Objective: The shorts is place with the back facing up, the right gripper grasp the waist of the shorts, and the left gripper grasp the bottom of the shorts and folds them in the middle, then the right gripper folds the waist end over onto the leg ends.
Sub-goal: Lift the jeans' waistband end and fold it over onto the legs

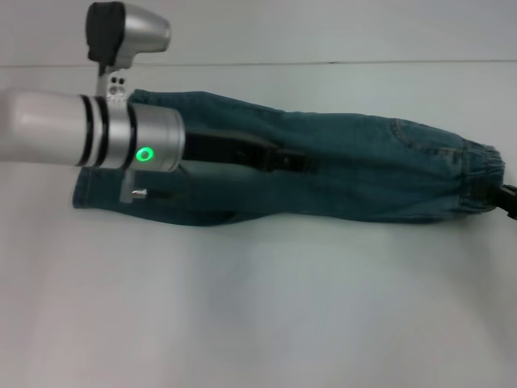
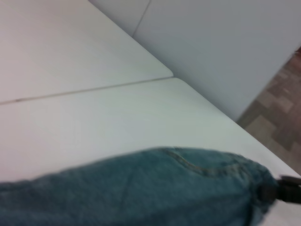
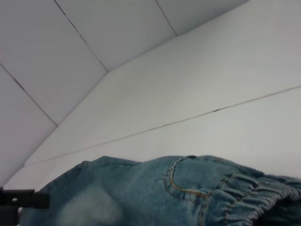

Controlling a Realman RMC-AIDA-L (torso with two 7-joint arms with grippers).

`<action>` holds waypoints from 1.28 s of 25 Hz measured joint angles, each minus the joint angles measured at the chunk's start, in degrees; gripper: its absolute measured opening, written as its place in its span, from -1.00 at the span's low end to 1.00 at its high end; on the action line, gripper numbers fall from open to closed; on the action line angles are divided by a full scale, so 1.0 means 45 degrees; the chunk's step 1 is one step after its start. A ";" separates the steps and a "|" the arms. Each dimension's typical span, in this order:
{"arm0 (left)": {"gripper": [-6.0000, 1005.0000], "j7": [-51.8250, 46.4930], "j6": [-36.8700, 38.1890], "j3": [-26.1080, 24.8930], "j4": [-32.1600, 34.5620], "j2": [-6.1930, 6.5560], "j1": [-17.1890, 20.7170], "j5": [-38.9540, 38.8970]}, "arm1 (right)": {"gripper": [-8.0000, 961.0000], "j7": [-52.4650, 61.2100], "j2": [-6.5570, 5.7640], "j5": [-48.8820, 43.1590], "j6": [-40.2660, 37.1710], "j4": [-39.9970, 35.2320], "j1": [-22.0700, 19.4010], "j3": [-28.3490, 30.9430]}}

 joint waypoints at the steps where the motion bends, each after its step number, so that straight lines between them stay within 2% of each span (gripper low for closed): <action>1: 0.69 0.0011 -0.0270 0.0056 -0.0128 0.0000 -0.0056 -0.0190 | -0.82 0.0142 0.0006 0.0013 -0.0145 -0.0249 -0.0093 0.0054; 5: 0.53 0.0134 -0.1436 0.0240 -0.0712 0.0002 -0.0251 -0.1018 | -0.81 0.0222 0.0012 0.0014 -0.0349 -0.0404 -0.0150 0.0242; 7: 0.44 0.0183 -0.2033 0.0735 -0.0977 0.0000 -0.0344 -0.1348 | -0.81 0.0227 0.0000 0.0015 -0.0420 -0.0409 -0.0153 0.0361; 12: 0.22 0.0207 -0.3497 0.2711 -0.1368 -0.0036 -0.0463 -0.2346 | -0.80 0.0354 0.0014 0.0014 -0.0692 -0.0888 -0.0237 0.0462; 13: 0.17 0.0175 -0.4018 0.3401 -0.1446 -0.0044 -0.0491 -0.2684 | -0.80 0.0398 0.0022 0.0015 -0.0765 -0.1006 -0.0252 0.0497; 20: -0.38 0.0082 -0.5765 0.5774 -0.1567 -0.0056 -0.0634 -0.3768 | -0.79 0.0689 0.0031 0.0013 -0.1332 -0.1617 -0.0303 0.0679; 27: -0.91 -0.0061 -0.7797 0.6996 -0.1961 -0.0054 -0.0948 -0.4310 | -0.78 0.1020 0.0032 0.0009 -0.1896 -0.2381 -0.0358 0.0679; 32: -0.91 -0.0171 -0.9481 0.8516 -0.2724 -0.0054 -0.1318 -0.4899 | -0.77 0.1317 0.0038 0.0028 -0.2216 -0.2935 -0.0424 0.0867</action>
